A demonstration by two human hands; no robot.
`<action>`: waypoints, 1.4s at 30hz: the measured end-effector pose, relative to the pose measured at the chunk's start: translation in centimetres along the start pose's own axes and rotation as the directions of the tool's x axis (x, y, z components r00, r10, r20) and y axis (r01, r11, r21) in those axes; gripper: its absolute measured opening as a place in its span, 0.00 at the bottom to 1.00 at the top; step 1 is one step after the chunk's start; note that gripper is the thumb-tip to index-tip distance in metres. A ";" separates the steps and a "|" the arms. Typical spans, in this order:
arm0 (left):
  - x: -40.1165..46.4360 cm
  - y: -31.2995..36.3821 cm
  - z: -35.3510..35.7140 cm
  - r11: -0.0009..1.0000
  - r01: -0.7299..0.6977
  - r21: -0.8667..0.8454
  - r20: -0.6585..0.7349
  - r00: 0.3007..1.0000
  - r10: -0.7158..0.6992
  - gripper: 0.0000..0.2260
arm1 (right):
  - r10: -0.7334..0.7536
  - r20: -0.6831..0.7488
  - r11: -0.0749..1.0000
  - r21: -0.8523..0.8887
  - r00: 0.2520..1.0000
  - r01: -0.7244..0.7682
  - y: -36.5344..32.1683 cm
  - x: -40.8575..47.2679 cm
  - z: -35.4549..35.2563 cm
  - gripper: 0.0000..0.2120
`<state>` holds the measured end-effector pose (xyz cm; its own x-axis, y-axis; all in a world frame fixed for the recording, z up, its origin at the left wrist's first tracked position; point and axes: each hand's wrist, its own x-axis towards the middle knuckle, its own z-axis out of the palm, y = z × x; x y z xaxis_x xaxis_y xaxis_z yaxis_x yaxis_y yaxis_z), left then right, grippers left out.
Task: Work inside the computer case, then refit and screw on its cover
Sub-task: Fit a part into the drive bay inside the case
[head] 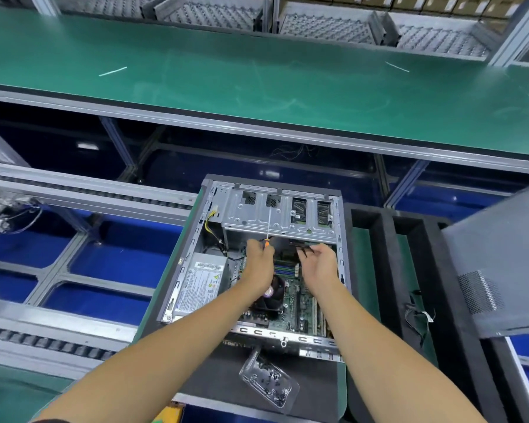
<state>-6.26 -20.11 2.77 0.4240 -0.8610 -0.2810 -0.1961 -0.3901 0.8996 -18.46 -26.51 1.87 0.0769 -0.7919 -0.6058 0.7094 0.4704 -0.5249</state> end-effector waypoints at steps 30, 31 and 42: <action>8.6 2.5 -11.4 0.478 -0.594 0.647 0.375 0.794 0.479 0.18 | -0.019 0.026 0.995 0.096 0.999 0.017 0.2 -0.7 -0.5 0.14; 8.6 2.3 -11.5 0.491 -0.594 0.637 0.383 0.797 0.468 0.18 | -0.018 0.035 0.995 0.098 0.999 0.014 0.3 -0.7 -0.5 0.11; 1.0 2.9 -10.2 0.361 -0.729 0.582 0.356 0.627 0.693 0.18 | -0.034 0.120 0.993 0.119 0.992 0.019 0.8 -1.4 -0.7 0.06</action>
<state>2.65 -18.76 8.52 -0.1850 -0.9263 0.3283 -0.8941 0.2973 0.3350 -18.50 -24.74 1.87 0.1364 -0.8482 -0.5118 0.7889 0.4054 -0.4618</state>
